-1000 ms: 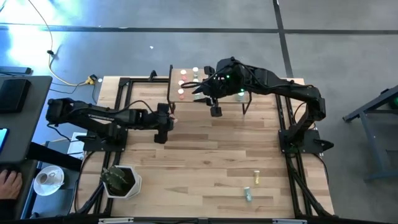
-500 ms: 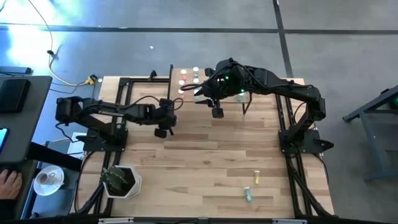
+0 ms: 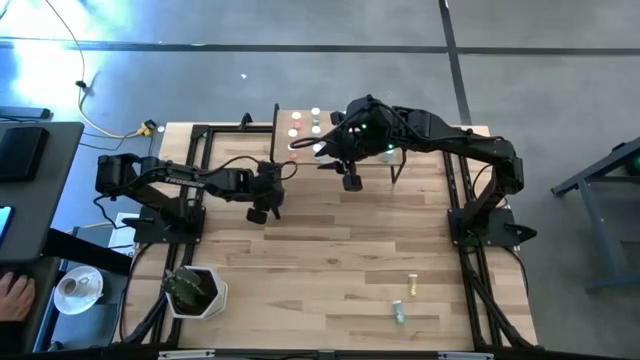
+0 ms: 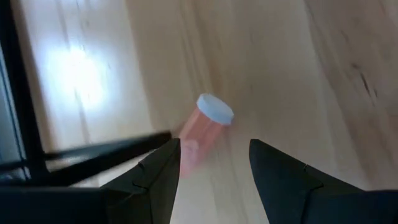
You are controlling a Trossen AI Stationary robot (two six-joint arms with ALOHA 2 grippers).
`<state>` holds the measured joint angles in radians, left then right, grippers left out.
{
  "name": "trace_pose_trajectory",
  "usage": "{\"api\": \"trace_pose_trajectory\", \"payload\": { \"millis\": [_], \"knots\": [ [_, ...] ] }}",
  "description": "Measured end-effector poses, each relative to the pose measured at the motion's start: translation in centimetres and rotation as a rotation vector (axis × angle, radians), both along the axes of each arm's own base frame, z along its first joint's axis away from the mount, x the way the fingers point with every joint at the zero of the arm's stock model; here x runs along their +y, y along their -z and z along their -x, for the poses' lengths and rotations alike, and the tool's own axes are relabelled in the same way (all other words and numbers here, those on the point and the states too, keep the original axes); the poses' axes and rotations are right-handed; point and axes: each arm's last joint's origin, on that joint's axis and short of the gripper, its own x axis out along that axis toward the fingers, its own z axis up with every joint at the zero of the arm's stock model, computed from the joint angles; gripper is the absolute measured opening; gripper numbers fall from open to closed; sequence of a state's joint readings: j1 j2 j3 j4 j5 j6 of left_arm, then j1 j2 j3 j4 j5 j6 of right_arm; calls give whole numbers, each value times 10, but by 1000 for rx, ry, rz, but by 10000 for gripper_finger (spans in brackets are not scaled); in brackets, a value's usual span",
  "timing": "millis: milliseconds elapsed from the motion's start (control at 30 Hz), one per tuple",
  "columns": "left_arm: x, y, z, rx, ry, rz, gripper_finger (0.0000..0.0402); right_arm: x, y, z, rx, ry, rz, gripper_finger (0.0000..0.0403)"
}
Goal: Pick and place medicine bottles onto shelf by color
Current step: Put the red medicine bottle on the shelf
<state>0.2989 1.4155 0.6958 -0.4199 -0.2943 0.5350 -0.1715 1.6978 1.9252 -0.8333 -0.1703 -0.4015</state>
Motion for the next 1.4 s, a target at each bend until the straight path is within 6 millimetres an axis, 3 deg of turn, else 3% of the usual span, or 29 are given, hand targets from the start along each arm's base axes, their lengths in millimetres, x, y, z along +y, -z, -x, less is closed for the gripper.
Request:
{"api": "trace_pose_trajectory", "payload": {
  "millis": [333,533,900,1400],
  "knots": [
    [-6,3,7,21,-171,35,181,0,2,2,30,-2,-7,129],
    [0,3,10,-7,-296,7,181,1,5,3,58,-2,-11,129],
    [0,25,19,-65,-307,-9,181,1,6,4,71,1,-20,129],
    [29,23,27,-111,-387,-2,181,1,6,4,71,1,-22,129]
  ]
}}
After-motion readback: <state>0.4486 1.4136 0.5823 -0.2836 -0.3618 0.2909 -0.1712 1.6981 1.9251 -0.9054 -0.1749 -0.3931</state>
